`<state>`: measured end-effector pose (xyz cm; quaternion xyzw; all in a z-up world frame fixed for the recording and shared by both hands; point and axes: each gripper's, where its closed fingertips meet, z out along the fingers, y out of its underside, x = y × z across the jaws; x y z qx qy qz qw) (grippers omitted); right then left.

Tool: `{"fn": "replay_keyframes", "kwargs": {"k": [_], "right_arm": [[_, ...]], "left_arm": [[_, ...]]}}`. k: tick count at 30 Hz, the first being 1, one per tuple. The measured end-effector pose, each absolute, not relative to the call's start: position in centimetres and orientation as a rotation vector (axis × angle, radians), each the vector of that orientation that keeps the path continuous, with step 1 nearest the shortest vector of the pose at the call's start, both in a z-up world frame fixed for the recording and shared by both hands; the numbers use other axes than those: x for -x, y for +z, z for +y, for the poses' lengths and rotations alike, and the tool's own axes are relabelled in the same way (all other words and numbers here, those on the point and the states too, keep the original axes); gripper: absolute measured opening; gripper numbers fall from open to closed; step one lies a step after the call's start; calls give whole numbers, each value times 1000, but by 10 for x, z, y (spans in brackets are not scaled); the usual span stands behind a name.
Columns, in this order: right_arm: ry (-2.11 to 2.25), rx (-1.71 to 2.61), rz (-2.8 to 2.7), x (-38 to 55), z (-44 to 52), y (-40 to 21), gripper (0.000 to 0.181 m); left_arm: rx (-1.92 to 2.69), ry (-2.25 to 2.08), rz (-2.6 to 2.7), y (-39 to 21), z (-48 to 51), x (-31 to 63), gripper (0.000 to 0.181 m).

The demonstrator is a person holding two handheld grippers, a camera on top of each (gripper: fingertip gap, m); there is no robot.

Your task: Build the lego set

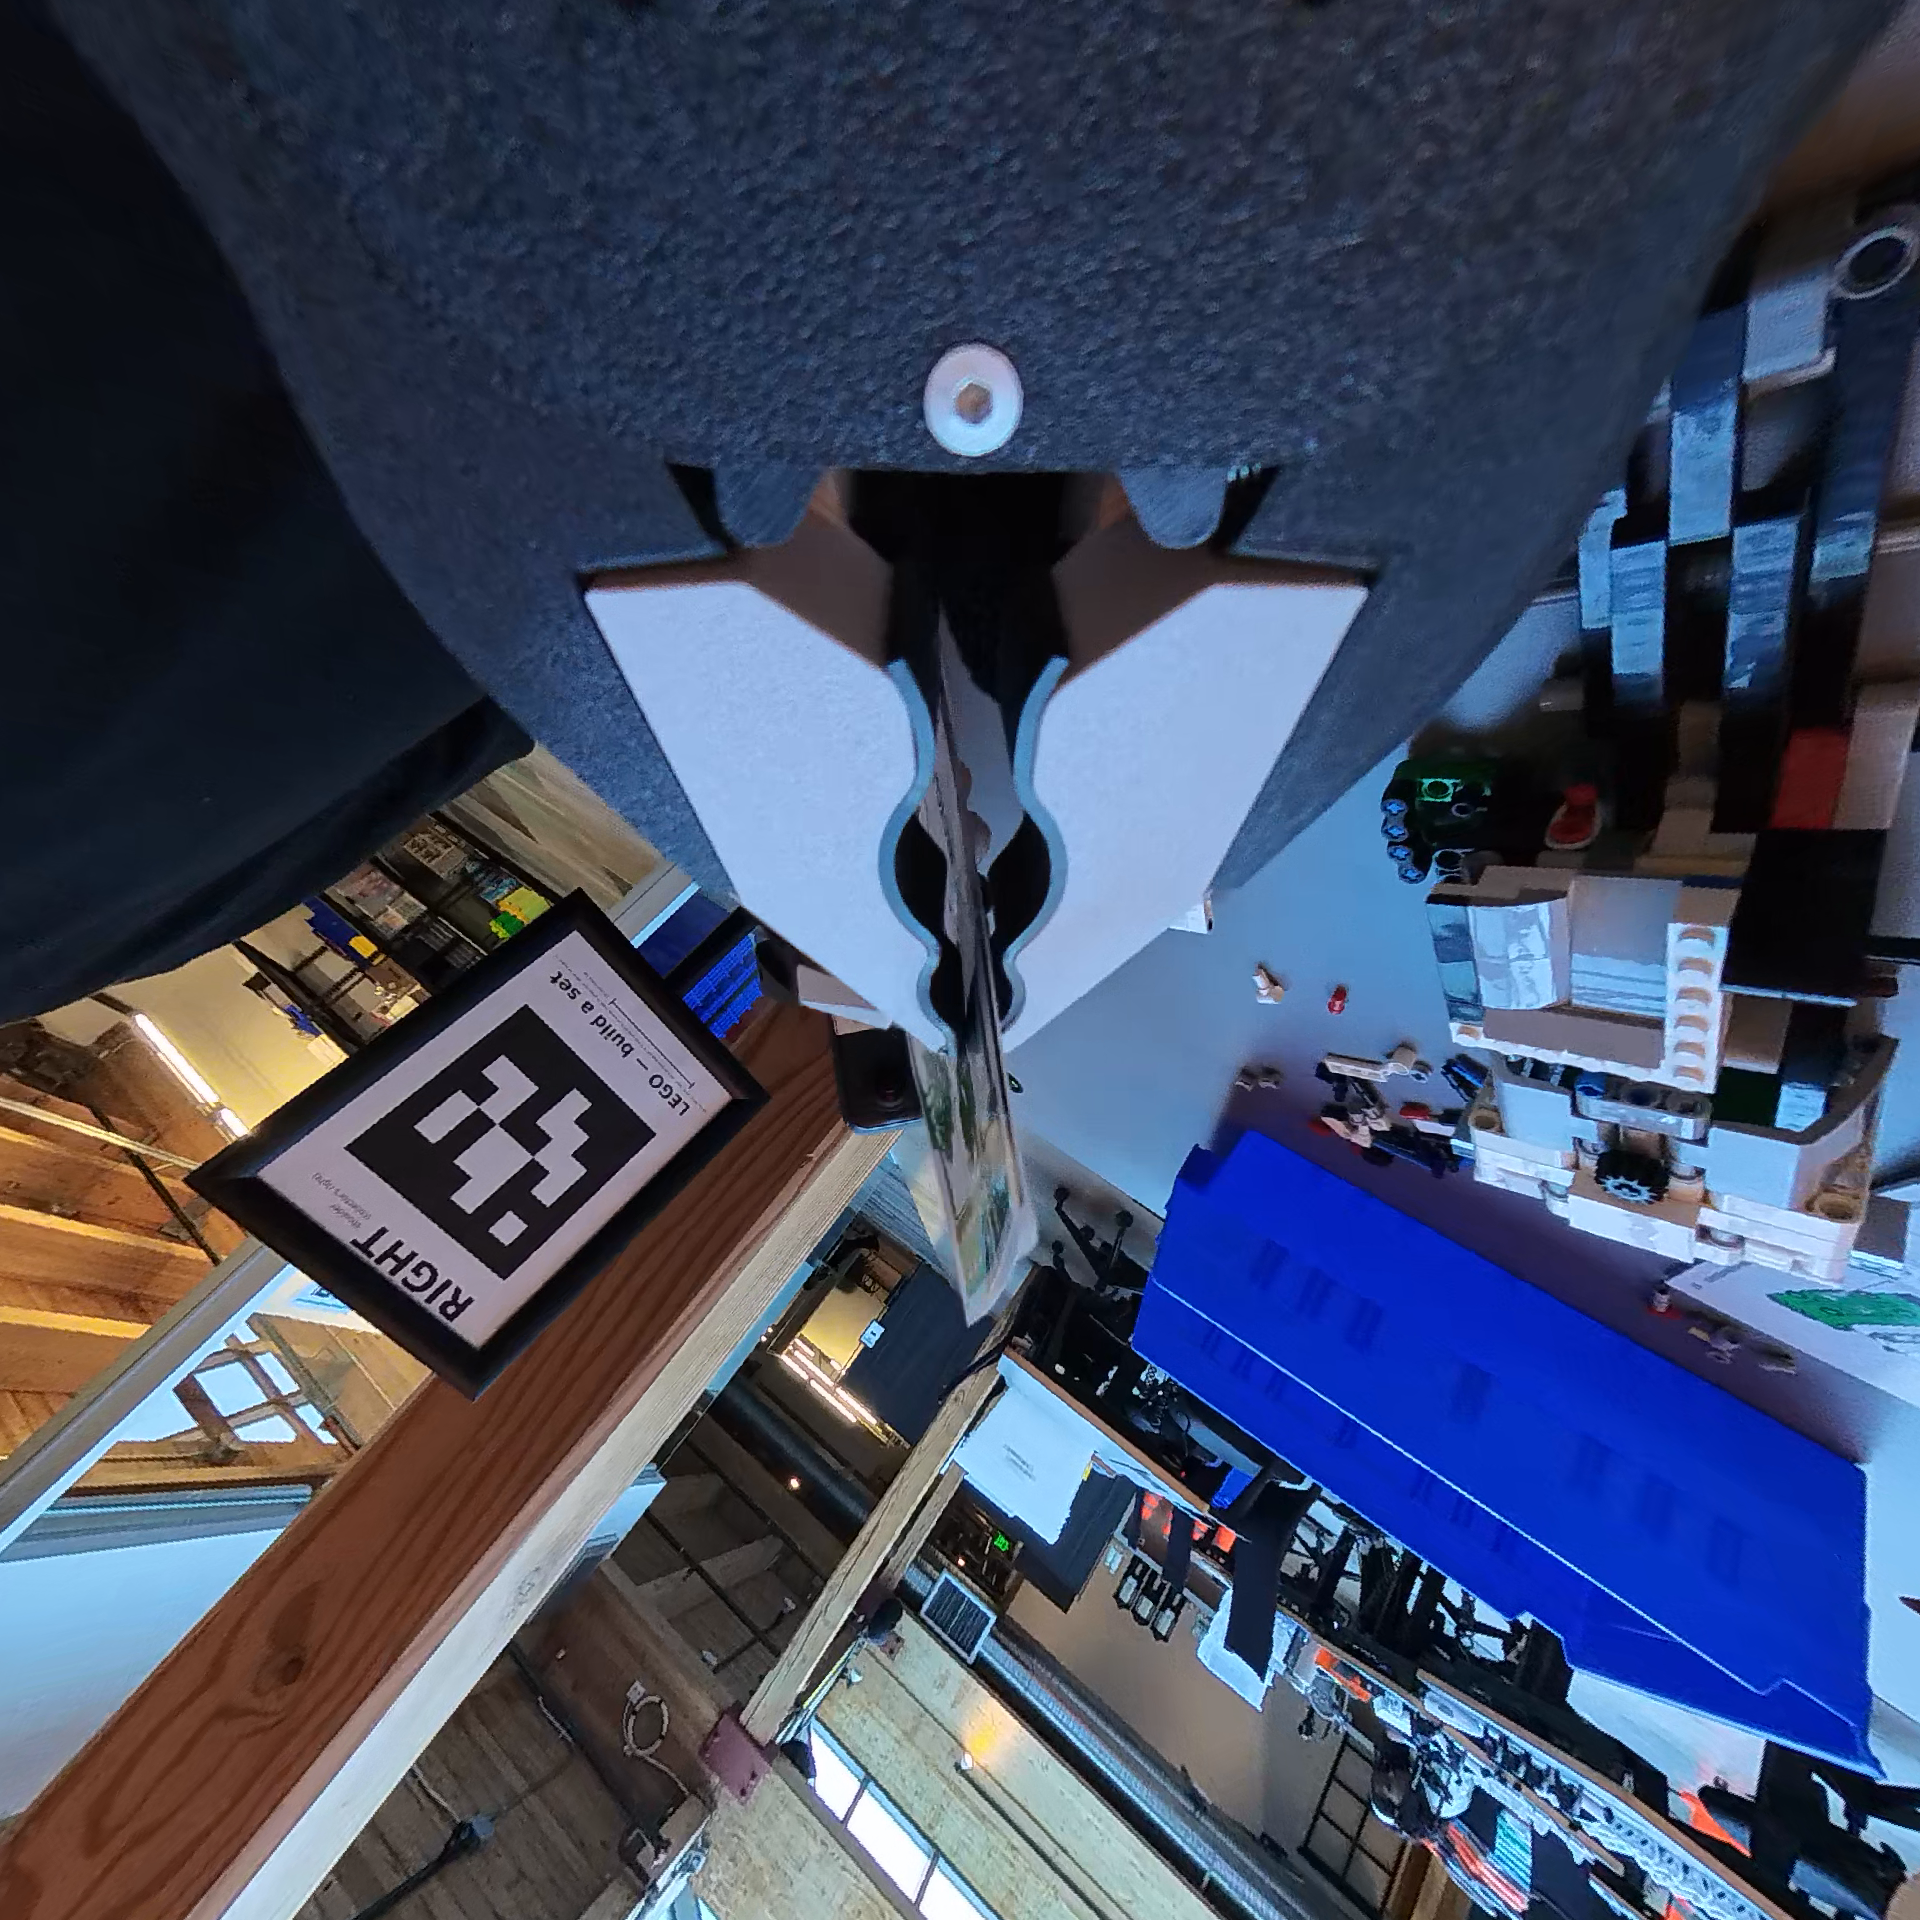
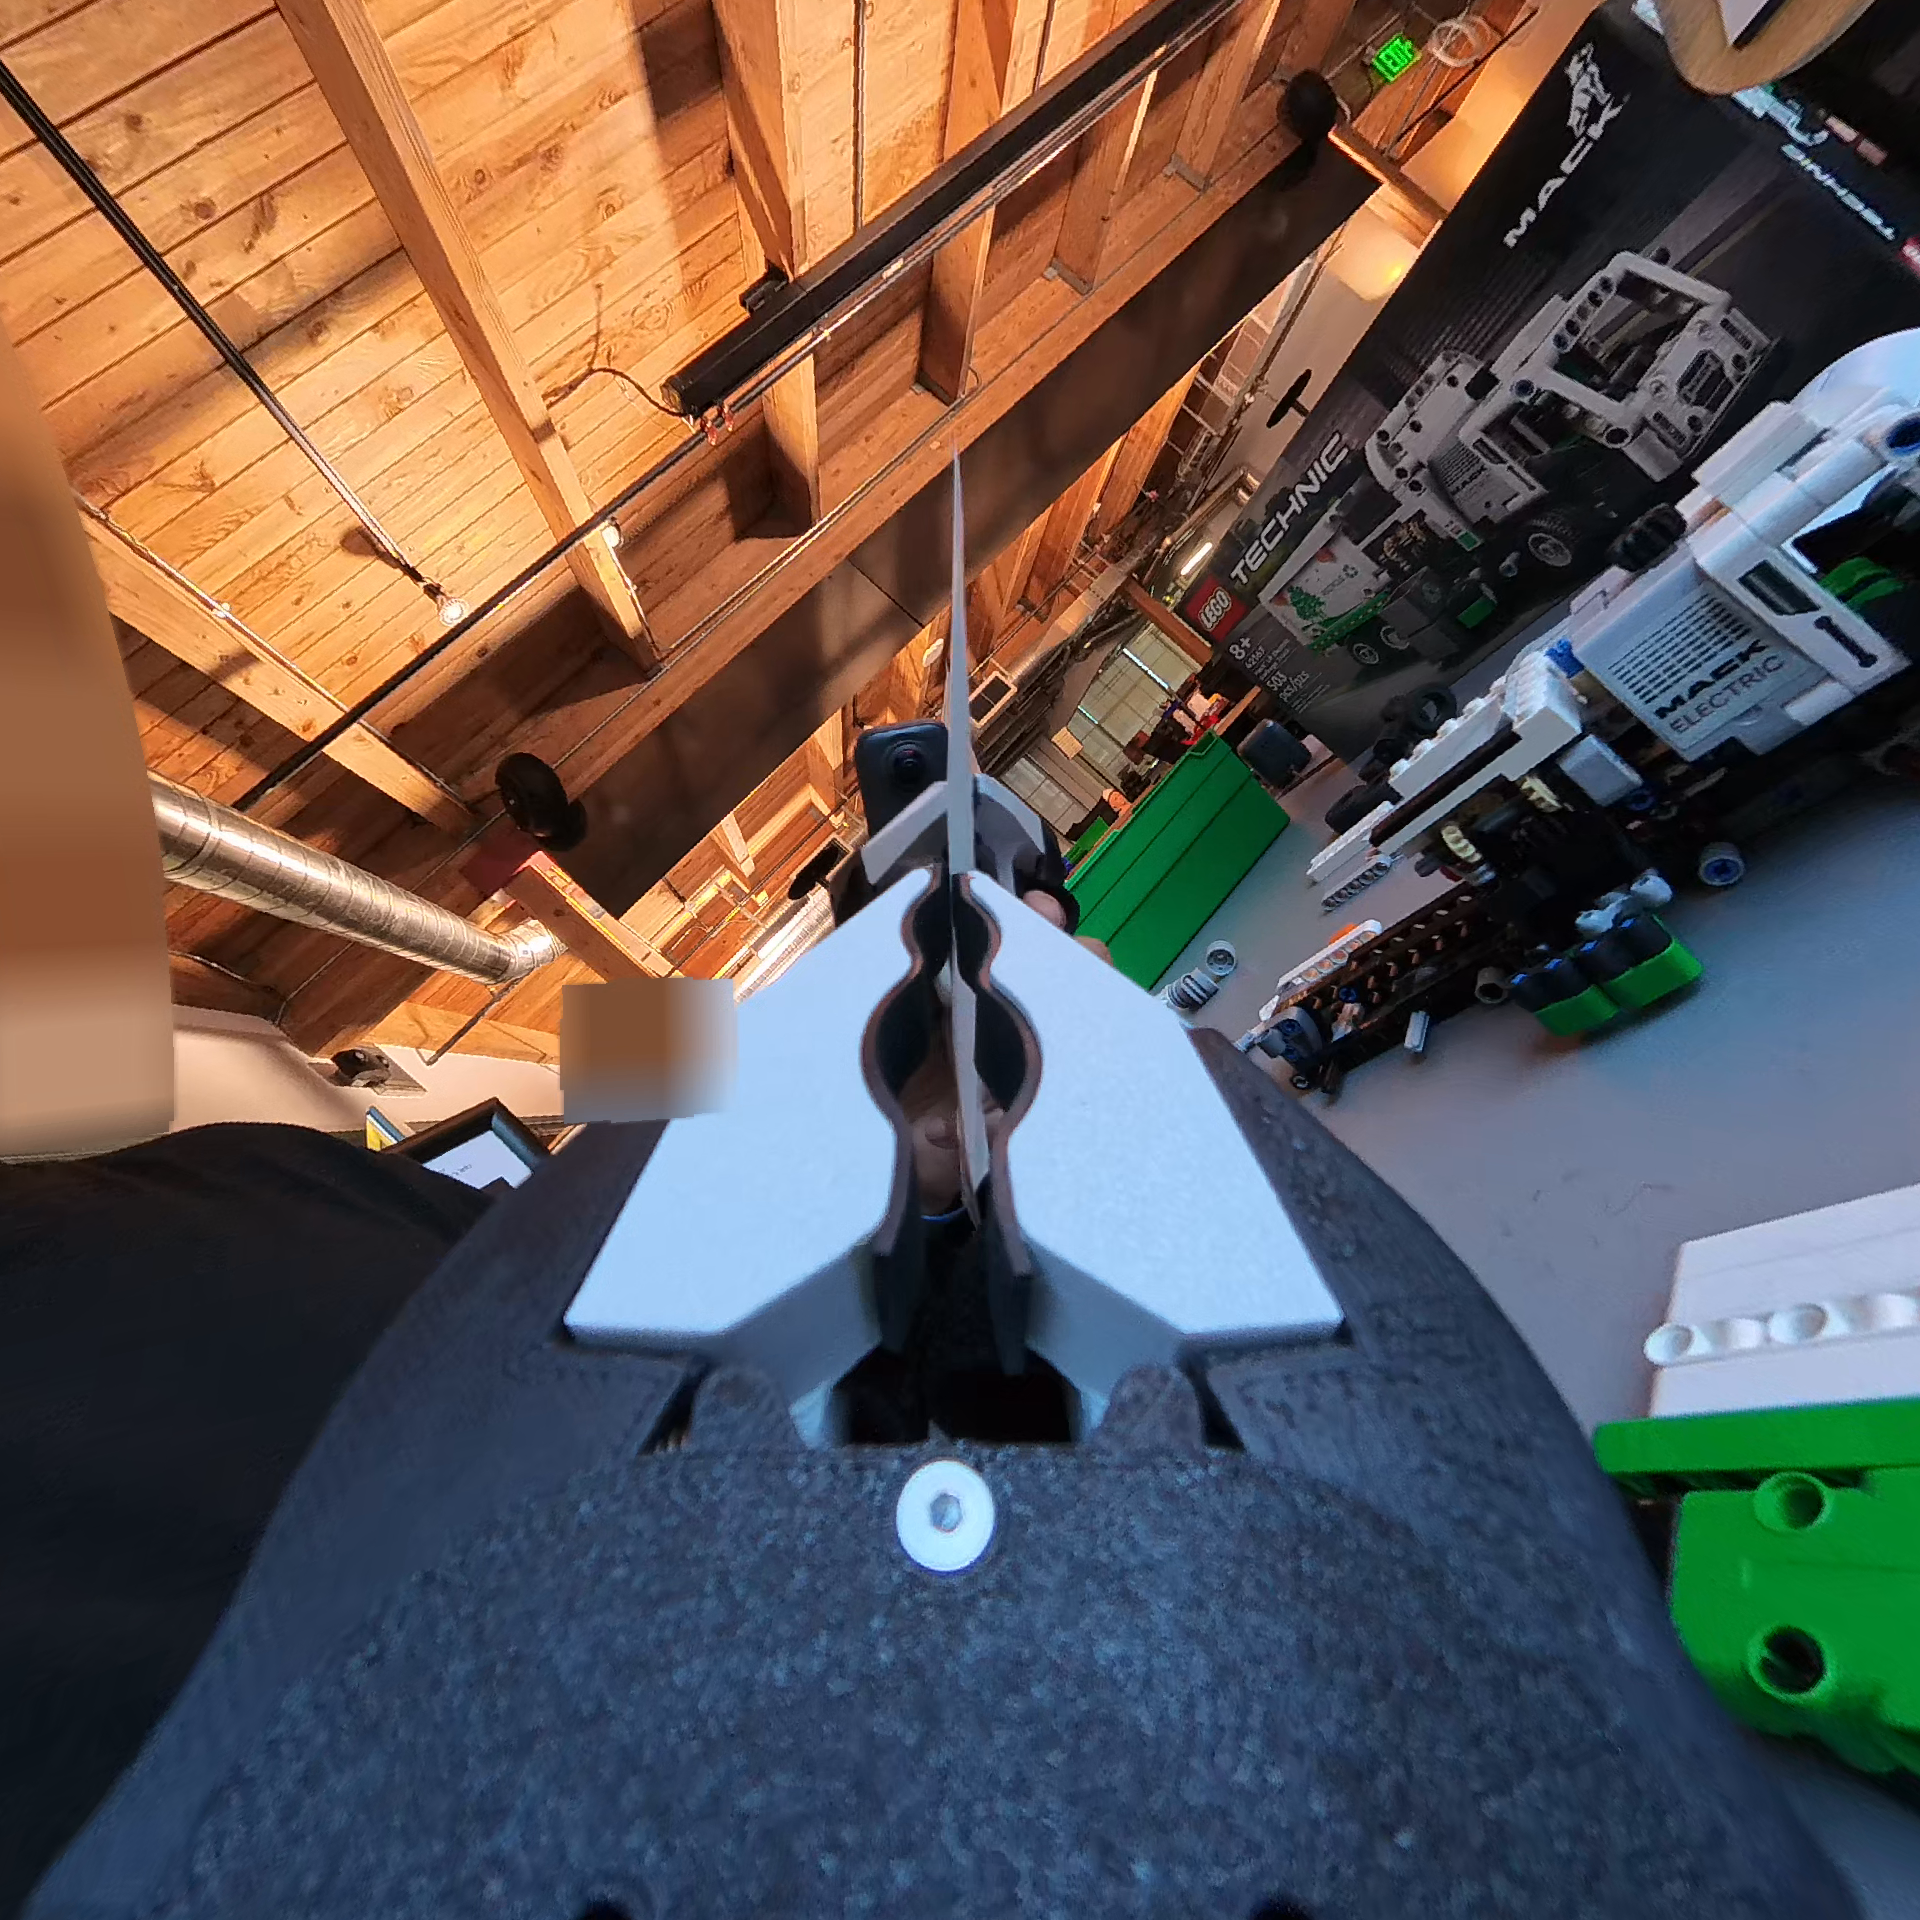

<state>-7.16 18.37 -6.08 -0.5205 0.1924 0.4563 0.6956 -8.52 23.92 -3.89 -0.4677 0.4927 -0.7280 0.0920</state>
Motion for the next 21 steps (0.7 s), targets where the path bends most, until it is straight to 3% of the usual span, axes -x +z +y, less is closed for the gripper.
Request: {"fn": "replay_keyframes", "kwargs": {"k": [5,8,14,21], "right_arm": [[927,1264,455,65,190,-75,3],[519,1431,397,41,182,-69,31],[29,1671,-84,85,193,-25,32],[79,1750,-150,100,192,-30,33]], "left_arm": [[1399,-2139,1469,-39,241,85,0],[1457,-2134,1432,-40,247,86,0],[1441,-2205,1563,-42,218,99,0],[1270,-2270,1671,-28,190,113,0]]}}
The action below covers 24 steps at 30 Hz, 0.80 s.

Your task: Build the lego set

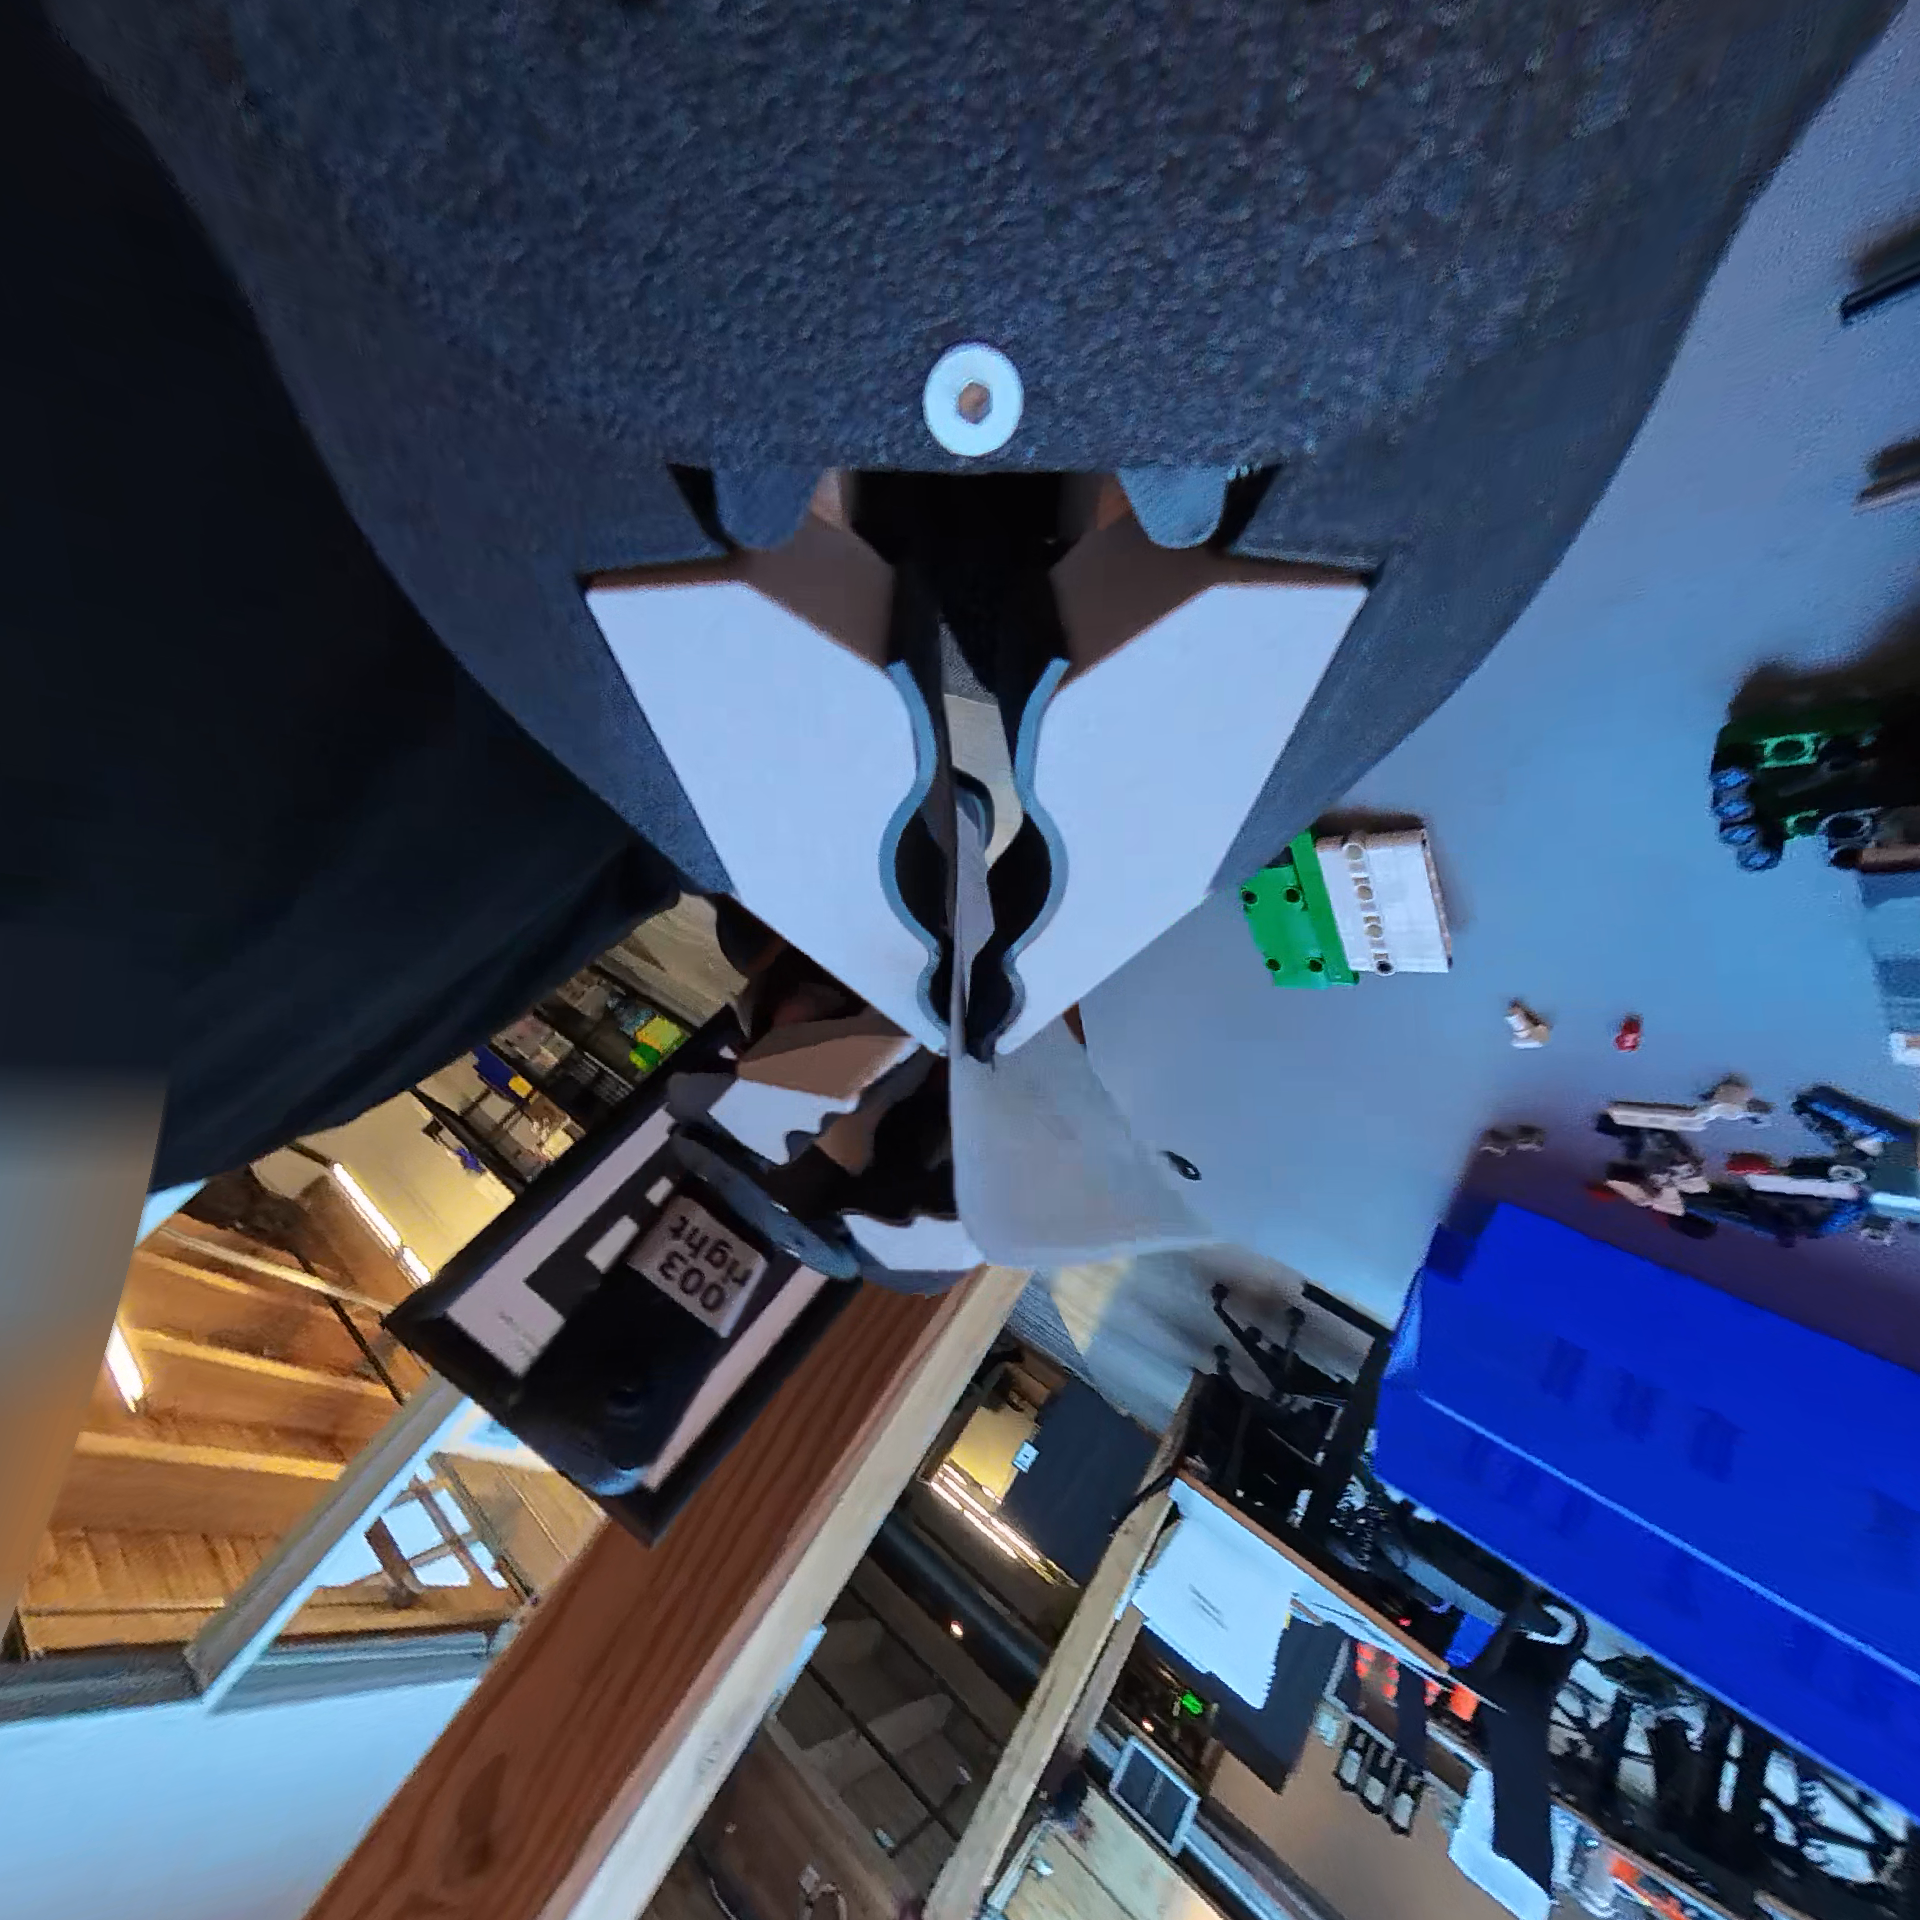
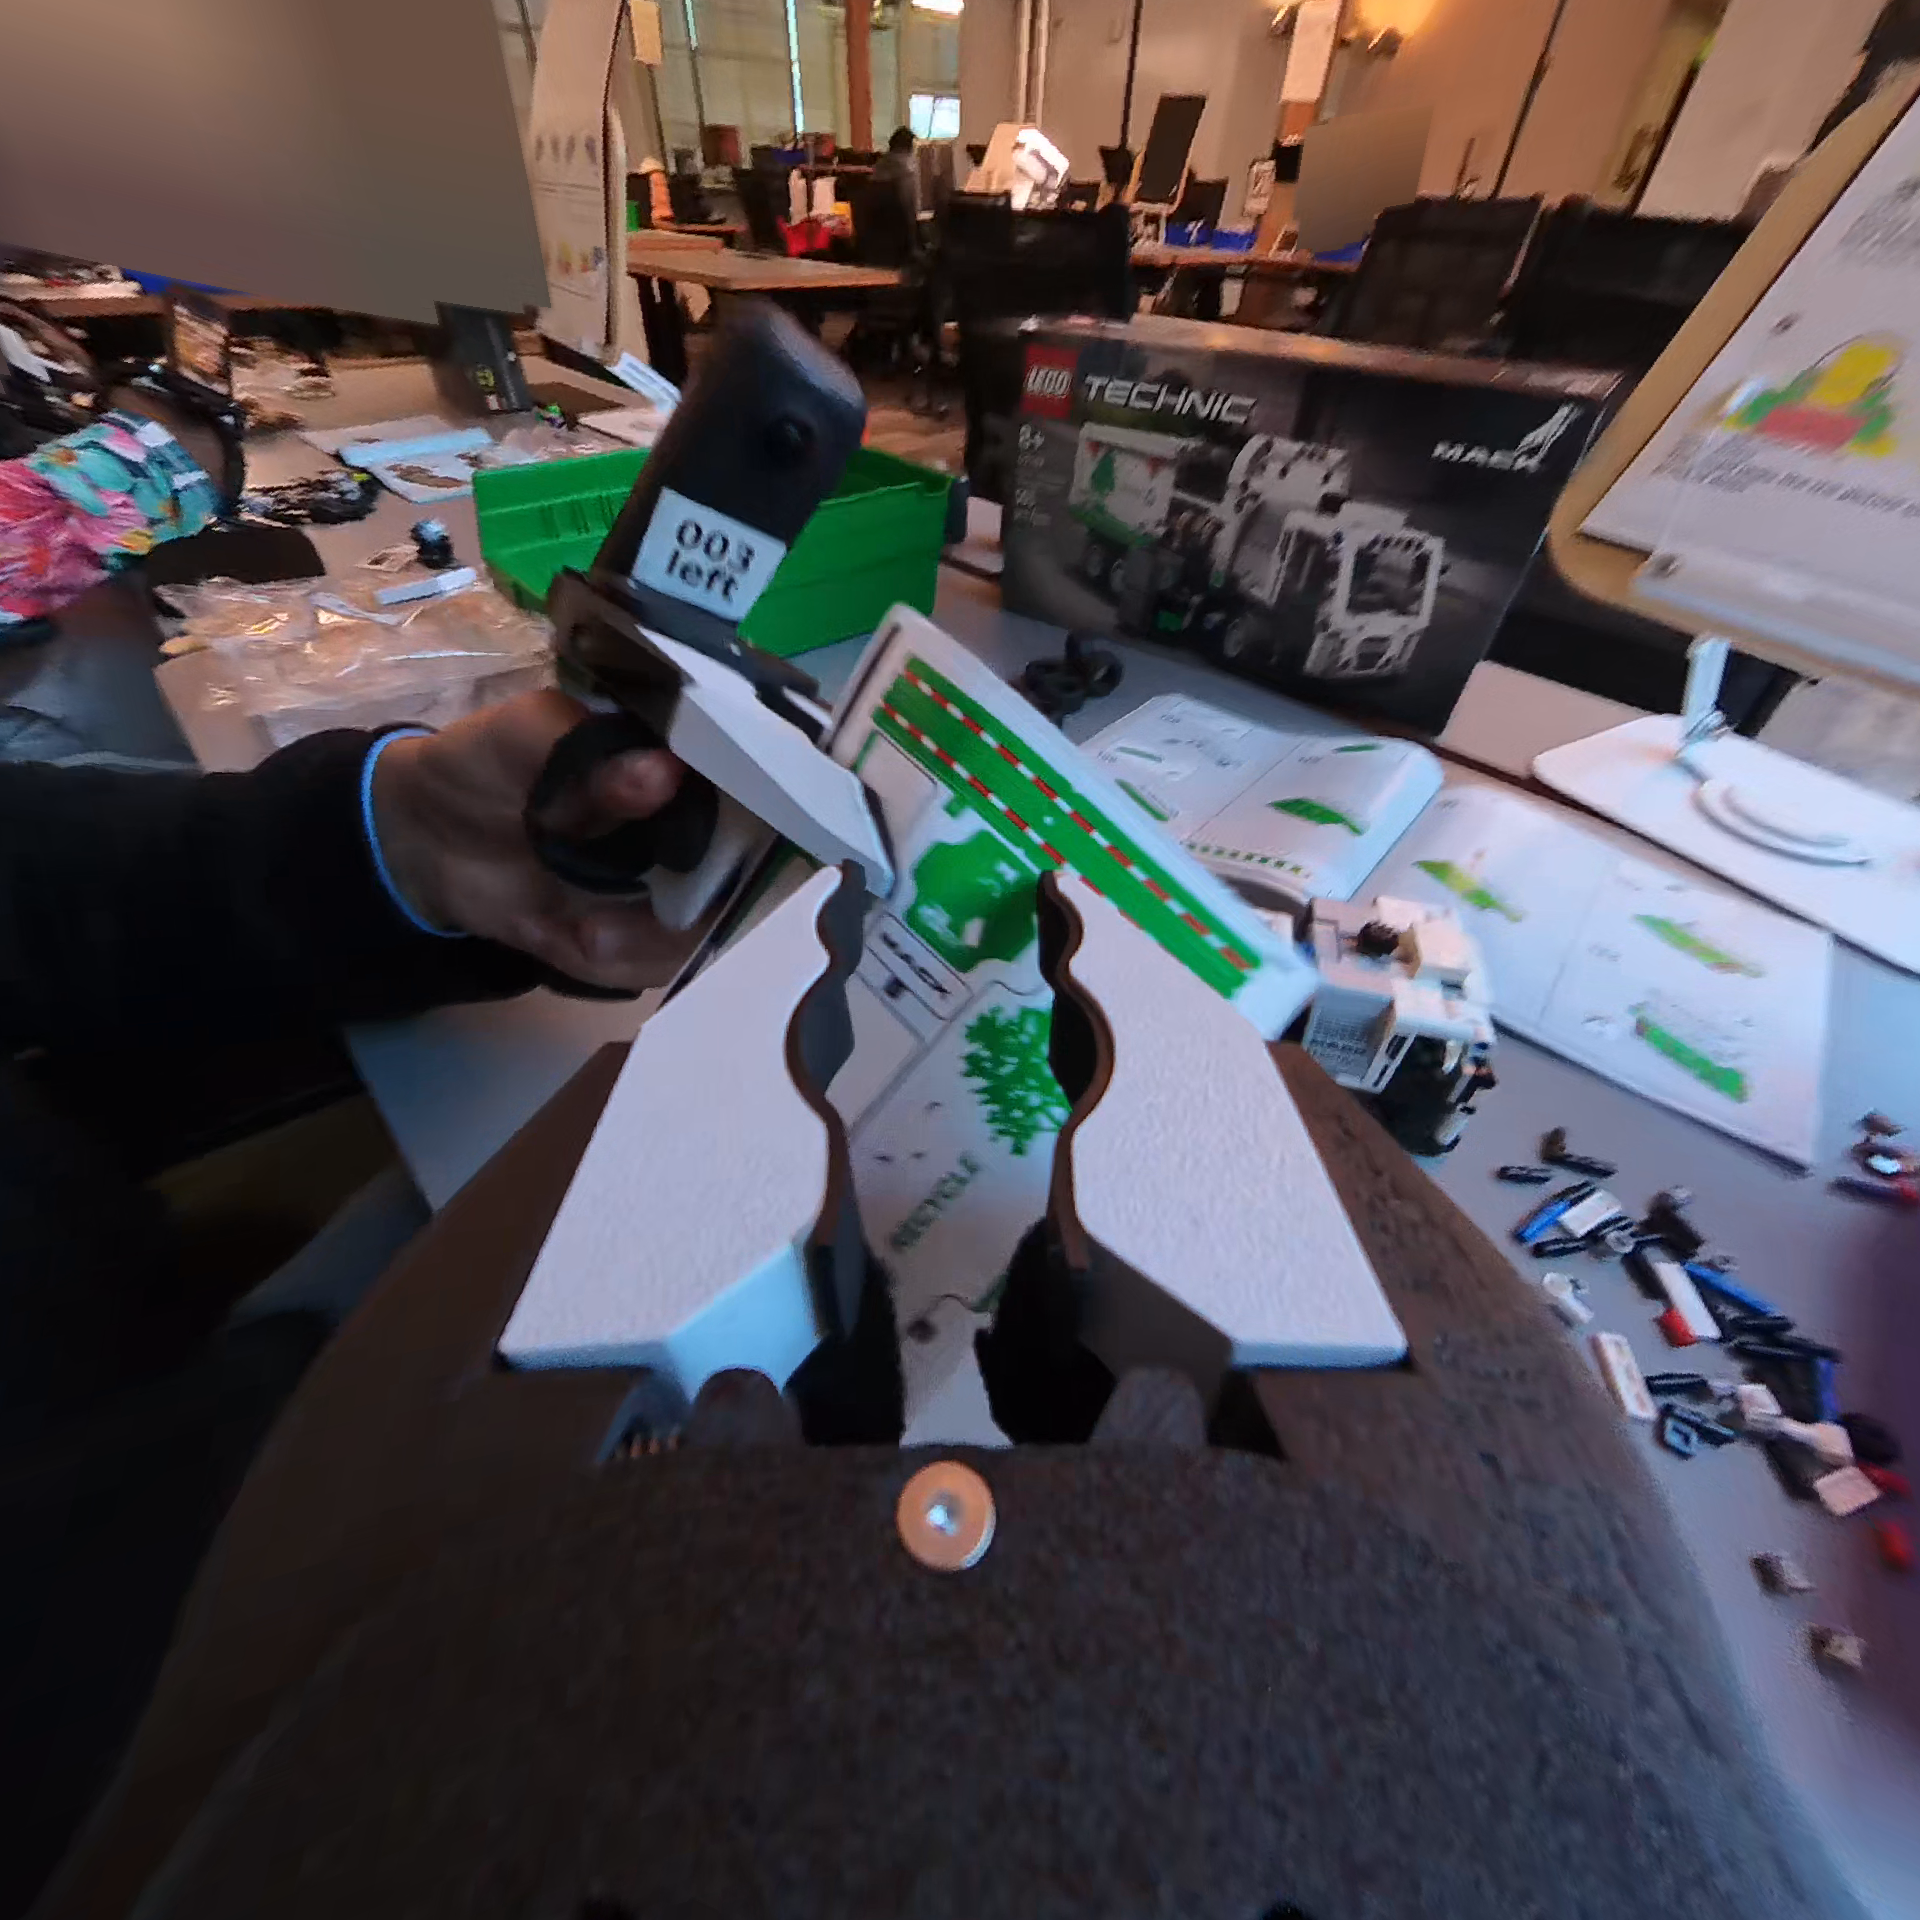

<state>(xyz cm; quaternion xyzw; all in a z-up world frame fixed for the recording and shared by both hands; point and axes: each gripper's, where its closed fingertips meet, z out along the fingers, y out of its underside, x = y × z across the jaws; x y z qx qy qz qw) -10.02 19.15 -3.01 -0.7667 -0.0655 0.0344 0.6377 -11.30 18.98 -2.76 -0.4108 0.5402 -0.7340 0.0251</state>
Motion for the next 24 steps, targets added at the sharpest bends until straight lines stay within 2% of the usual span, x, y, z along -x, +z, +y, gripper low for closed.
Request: {"fn": "replay_keyframes", "kwargs": {"k": [10,15,24], "right_arm": [[535,1681,-176,130,176,-25,38],[811,1583,-166,145,171,-18,33],[938,1531,-183,155,171,-20,20]], "left_arm": [[937,-2307,1807,-11,173,133,0],[791,-2315,1881,-9,165,147,0],[772,-2312,1920,-12,159,153,0]]}}
